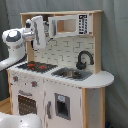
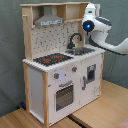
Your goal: Play with the kitchen
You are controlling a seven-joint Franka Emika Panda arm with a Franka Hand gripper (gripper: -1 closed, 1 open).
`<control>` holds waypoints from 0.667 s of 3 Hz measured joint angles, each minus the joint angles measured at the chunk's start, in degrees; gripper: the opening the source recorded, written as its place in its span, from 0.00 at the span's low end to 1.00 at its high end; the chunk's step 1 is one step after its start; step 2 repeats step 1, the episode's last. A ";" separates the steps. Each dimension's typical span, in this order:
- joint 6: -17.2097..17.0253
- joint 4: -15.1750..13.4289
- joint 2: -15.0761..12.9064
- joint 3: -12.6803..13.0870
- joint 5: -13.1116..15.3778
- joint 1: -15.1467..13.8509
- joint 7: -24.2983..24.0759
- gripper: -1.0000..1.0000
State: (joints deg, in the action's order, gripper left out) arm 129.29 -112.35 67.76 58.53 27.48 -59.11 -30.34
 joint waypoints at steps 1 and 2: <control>5.82 0.00 0.00 0.01 0.01 -0.01 -0.04 1.00; 5.82 0.00 0.00 0.01 0.01 -0.01 -0.04 1.00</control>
